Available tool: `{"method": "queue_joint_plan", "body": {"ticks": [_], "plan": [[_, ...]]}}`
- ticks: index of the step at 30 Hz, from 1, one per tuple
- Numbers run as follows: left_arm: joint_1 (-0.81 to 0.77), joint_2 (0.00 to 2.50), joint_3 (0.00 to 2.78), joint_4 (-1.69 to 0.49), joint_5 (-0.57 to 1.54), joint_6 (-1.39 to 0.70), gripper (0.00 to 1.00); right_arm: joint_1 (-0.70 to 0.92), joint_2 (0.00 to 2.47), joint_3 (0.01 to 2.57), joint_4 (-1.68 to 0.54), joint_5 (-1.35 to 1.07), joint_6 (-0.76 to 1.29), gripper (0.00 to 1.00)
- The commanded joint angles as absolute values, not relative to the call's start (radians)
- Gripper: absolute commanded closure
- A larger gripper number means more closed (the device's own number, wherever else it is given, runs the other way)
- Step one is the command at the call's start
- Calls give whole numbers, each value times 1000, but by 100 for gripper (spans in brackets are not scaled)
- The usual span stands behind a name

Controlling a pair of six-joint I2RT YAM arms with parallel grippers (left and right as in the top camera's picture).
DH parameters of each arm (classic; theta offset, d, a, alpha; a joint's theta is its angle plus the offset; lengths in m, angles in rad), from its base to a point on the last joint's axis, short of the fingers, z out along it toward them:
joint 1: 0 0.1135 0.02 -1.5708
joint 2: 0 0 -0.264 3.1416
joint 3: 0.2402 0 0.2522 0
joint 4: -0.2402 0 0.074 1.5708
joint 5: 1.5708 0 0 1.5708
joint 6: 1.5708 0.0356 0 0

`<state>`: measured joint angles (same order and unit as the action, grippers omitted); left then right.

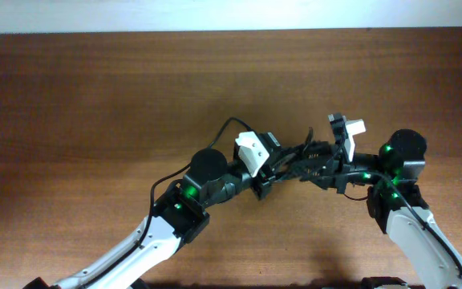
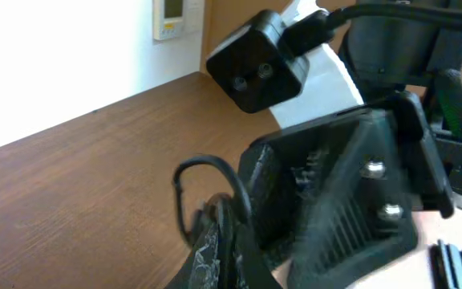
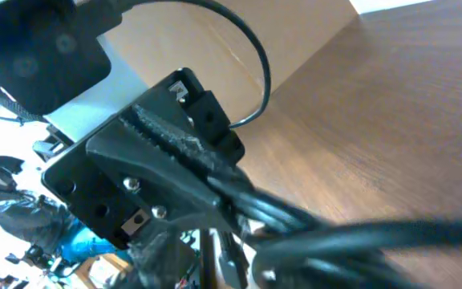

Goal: Untangle cables

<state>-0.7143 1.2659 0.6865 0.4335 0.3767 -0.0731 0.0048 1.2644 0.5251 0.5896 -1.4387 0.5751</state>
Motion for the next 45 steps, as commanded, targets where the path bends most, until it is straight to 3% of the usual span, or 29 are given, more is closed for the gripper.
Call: {"method": "queue_joint_plan", "body": {"ticks": [1,2,9,16,19,24,27,33,39,45], "plan": [[-739,1277,698,437,449,-86,100,20,1264,537,603,-1447,558,90],[-739,1277,698,437,444,-86,100,20,1264,537,602,-1459,558,96],[-730,1277,698,249,331,-86,100,17,1264,537,603,-1512,612,96],[-725,1277,698,76,261,-86,100,-16,1264,537,604,-1509,886,96],[-725,1277,698,88,262,-86,100,-16,1264,537,604,-1511,963,96],[-725,1277,698,306,257,-105,100,-12,1264,537,604,-1519,1071,96],[-723,1277,698,315,128,-105,100,-14,1263,537,624,-1523,1166,96],[-710,1277,698,214,63,-113,100,-40,1263,539,977,-1509,1486,96],[-622,1208,698,199,79,-308,100,-132,1263,539,996,-1539,1501,96],[-570,1031,698,260,179,-311,100,-131,1263,538,996,-1541,1501,85]]}}
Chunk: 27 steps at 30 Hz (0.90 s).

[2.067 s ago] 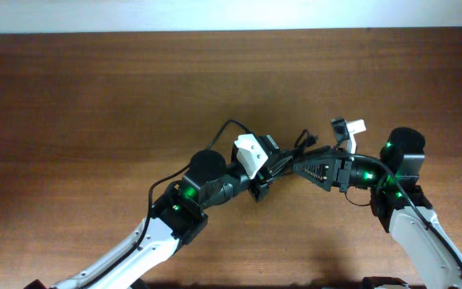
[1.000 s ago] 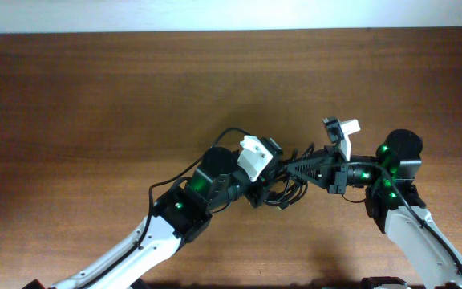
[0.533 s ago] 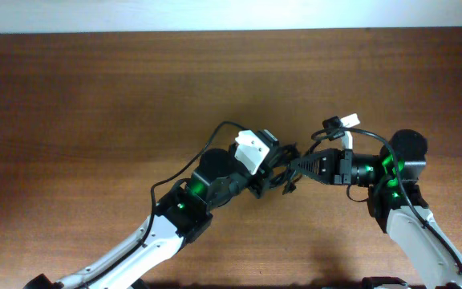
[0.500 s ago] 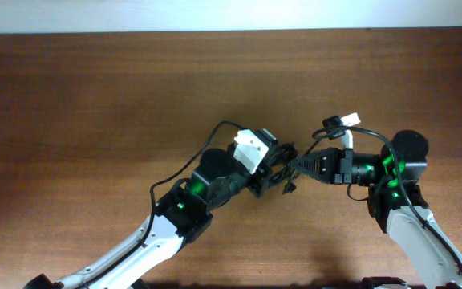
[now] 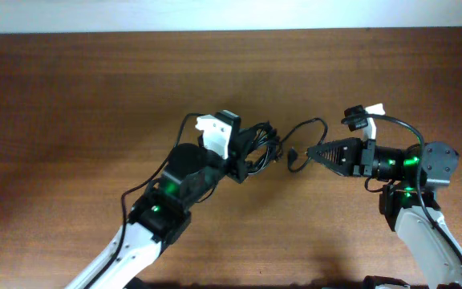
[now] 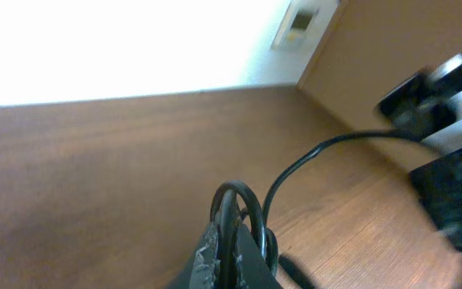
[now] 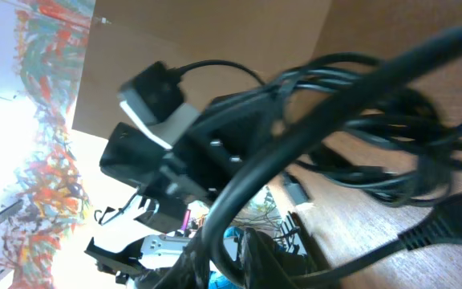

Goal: Untangle cables

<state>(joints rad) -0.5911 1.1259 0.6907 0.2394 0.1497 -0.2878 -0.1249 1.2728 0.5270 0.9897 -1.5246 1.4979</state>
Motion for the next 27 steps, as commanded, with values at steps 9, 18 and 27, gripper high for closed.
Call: {"method": "queue_joint_plan", "body": {"ticks": [9,18,27], "plan": [[-532,843,698,256,179,-310,100,-130,1263,496,997,-1541,1501,9],[-480,812,698,249,179,-310,100,-131,1275,480,1208,-1537,1469,1],[-460,812,698,192,158,-310,100,-131,1445,471,1174,-1363,1450,1]]}}
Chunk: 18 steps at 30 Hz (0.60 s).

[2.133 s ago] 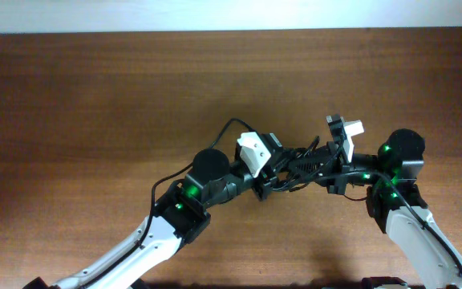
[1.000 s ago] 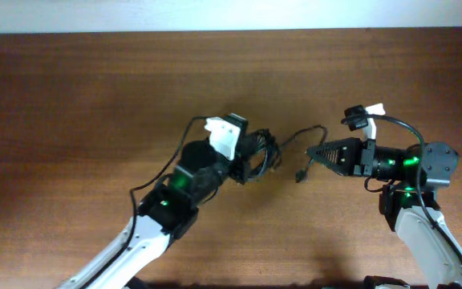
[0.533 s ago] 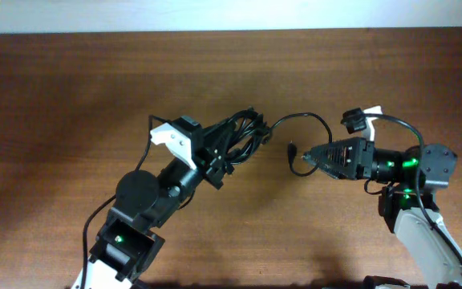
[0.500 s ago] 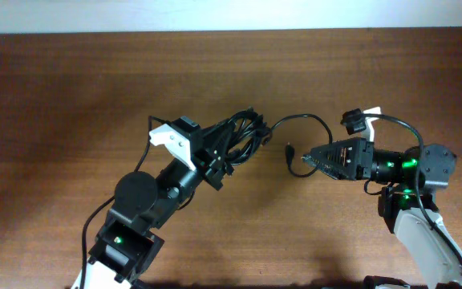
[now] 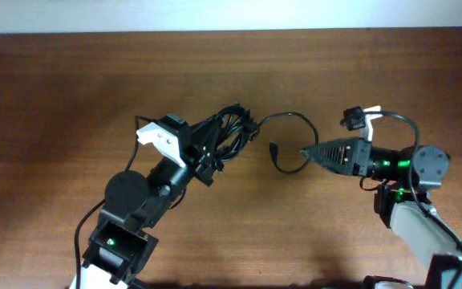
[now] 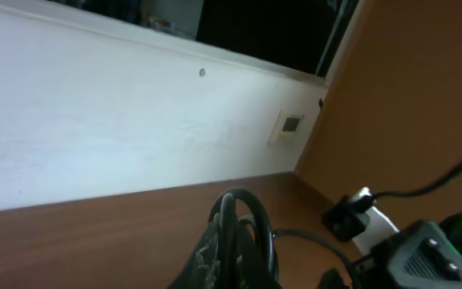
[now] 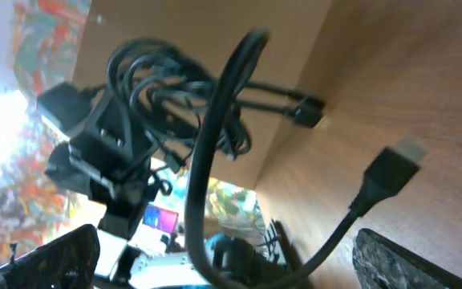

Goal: Untangle cables

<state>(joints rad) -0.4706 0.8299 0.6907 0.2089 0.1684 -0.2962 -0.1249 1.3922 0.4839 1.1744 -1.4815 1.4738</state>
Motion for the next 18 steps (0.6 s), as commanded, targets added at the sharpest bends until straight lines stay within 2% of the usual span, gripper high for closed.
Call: {"method": "queue_joint_plan", "body": {"ticks": [1,4,8,13,18], "plan": [[-453,812,698,177,149,-310,100,-131,1461,471,1174,-1327,1448,1],[-408,812,698,151,149,-310,100,-132,1501,471,1136,-1109,1398,1],[-391,812,698,136,149,-310,100,-132,1501,471,823,-860,1159,1],[-387,812,698,133,149,-313,100,-132,1485,472,603,-783,967,1],[-380,812,698,137,161,-473,100,-132,1309,502,341,-612,784,1]]}}
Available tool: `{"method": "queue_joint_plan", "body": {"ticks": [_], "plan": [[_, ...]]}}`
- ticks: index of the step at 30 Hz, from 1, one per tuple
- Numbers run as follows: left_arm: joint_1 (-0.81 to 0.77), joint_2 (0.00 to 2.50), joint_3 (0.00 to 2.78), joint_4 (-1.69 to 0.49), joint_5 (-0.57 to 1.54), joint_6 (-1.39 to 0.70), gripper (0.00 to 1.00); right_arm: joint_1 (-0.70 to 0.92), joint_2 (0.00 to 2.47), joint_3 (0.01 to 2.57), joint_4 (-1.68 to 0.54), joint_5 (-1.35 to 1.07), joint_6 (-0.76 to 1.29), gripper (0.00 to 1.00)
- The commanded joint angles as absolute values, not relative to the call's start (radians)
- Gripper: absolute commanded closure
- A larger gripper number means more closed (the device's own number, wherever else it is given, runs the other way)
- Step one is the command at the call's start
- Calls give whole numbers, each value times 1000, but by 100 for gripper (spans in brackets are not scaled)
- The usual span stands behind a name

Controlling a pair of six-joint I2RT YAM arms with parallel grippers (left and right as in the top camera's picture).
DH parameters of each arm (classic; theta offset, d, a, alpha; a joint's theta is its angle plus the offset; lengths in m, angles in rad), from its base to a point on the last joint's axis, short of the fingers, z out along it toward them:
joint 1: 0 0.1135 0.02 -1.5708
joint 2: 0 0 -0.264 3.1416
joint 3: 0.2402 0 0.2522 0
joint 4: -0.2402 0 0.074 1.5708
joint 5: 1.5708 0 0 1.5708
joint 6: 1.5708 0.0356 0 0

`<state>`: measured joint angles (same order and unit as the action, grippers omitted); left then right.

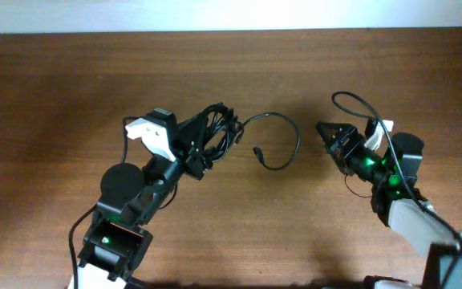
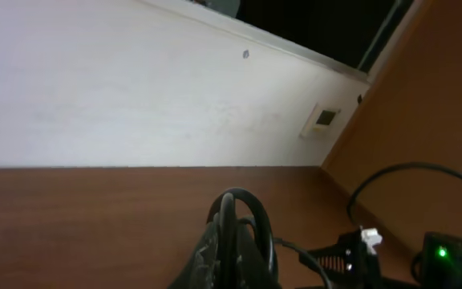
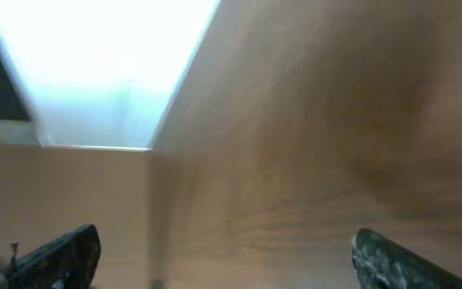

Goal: Untangle cables

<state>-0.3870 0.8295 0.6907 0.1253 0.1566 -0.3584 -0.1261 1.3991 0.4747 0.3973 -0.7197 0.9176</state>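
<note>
A bundle of black cables [image 1: 215, 132] hangs left of the table's middle, with my left gripper [image 1: 197, 156] shut on it. In the left wrist view its loops [image 2: 243, 229] rise between the fingers. One loose black cable [image 1: 283, 144] curves rightward from the bundle over the wood, its plug end [image 1: 257, 151] free. My right gripper [image 1: 327, 132] is at the right, apart from that cable, open and holding nothing. In the right wrist view the fingertips [image 3: 62, 253] stand wide with only blurred wood between them.
The brown wooden table [image 1: 70, 88] fills the overhead view. A thin black wire [image 1: 351, 104] loops over the right arm's own wrist. A white wall [image 2: 95, 96] shows beyond the table's far edge.
My right gripper has let go of the loose cable and now points away from it, to the upper left. The left gripper with the bundle has shifted slightly left.
Both grippers were close together at the tangle in the middle. Then they stood apart, the left holding the bundle and the right a cable drawn out of it. The gap widened further, and now the right gripper is open and the drawn-out cable lies loose.
</note>
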Motion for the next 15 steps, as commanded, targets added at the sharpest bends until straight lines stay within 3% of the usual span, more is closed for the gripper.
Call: {"method": "queue_joint_plan", "body": {"ticks": [1,5,8,11,15], "plan": [[-381,814,698,133,160,-505,100,-132,1240,543,192,-551,712,1],[-381,819,698,138,161,-578,100,-132,1034,743,-338,-381,422,1],[-381,819,698,141,161,-702,100,-132,921,858,-611,-289,337,1],[-381,819,698,141,161,-831,100,-131,826,891,-716,-313,338,1],[-381,822,698,166,227,-1007,100,-131,715,892,-789,-521,402,1]]}}
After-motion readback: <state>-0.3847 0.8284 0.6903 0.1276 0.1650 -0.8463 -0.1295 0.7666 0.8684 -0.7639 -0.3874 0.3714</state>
